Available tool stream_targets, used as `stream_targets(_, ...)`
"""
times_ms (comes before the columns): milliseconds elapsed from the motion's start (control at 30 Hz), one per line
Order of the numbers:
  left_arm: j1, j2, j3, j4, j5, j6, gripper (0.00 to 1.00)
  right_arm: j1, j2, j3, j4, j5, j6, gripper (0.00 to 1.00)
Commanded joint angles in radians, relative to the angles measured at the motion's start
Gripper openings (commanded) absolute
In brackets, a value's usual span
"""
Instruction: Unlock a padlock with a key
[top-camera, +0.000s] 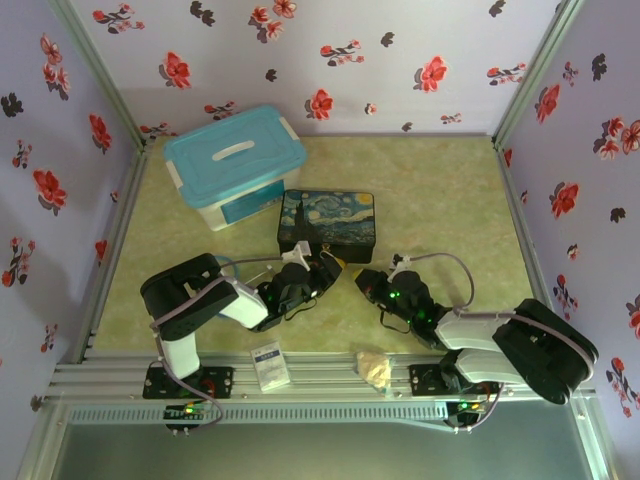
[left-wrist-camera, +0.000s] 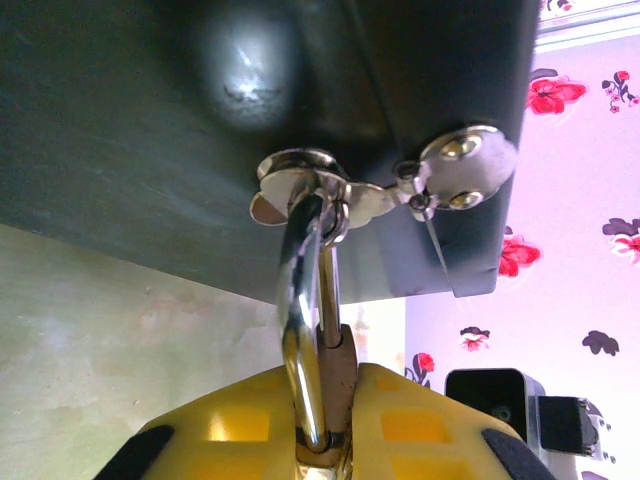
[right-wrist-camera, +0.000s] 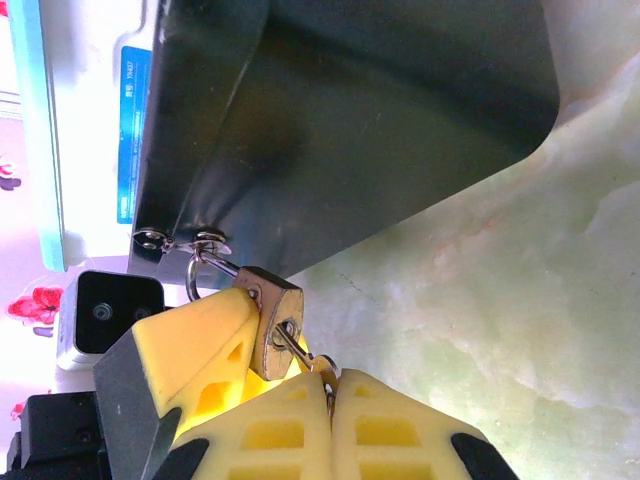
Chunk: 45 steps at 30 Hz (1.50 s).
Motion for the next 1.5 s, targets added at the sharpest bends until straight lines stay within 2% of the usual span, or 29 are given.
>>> stream_targets(0, -0.002, 0.001, 0.033, 0.088, -0.011, 0.003, 0.00, -0.010, 0.017, 0.028, 0.046, -0.015, -0.016, 0.00)
stream_targets(467, -0.010, 0.026, 0.034, 0.110, -0.003, -0.014, 0.00, -0.033, 0.110, 0.007, 0.191, -0.054, 0.015, 0.00)
stream_targets(1100, -0.006, 0.071, 0.043, 0.140, 0.018, -0.027, 0.00, -0.034, 0.079, 0.019, 0.117, -0.069, -0.034, 0.00)
stream_targets(1200, -0.015, 0.065, 0.056, 0.139, 0.032, -0.029, 0.00, -0.065, 0.102, 0.040, 0.132, -0.143, -0.053, 0.00)
stream_targets(1367, -0.021, 0.060, 0.052, 0.146, 0.046, -0.049, 0.00, -0.186, 0.129, 0.073, 0.223, -0.388, -0.043, 0.00)
stream_targets(1467, -0.021, 0.058, 0.054, 0.148, 0.045, -0.045, 0.00, -0.197, 0.113, 0.092, 0.198, -0.444, -0.051, 0.00)
